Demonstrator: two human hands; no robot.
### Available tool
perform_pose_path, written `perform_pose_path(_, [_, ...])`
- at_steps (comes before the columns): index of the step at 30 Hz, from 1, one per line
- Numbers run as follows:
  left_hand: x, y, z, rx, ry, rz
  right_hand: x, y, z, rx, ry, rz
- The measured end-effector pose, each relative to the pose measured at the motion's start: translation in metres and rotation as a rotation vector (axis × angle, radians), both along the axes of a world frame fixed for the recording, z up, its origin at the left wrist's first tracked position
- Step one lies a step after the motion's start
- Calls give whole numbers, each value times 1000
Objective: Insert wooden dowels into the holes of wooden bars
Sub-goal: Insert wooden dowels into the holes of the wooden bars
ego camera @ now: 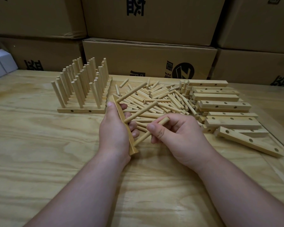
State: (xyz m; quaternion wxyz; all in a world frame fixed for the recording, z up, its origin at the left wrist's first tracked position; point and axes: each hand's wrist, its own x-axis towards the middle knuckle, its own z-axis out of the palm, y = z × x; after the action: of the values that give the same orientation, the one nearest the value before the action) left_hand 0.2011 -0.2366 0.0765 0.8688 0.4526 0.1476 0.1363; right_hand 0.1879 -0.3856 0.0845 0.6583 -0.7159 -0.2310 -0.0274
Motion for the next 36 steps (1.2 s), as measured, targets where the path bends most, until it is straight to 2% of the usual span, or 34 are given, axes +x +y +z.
perform_pose_path(6, [3,3,-1,-88,-7,30,-2,4,-2,-41,-6,-31])
perform_pose_path(17, [0,2,-1,-54,-63,66,-3,5,-2,-111,49,-107])
perform_pose_path(29, [-4,-1,-3,-25,-227,45,-2,4,-6,-102,154,-116])
perform_pose_path(36, [2,-3,-3,-64,-114,88,-2,14,-14,47,211,-101])
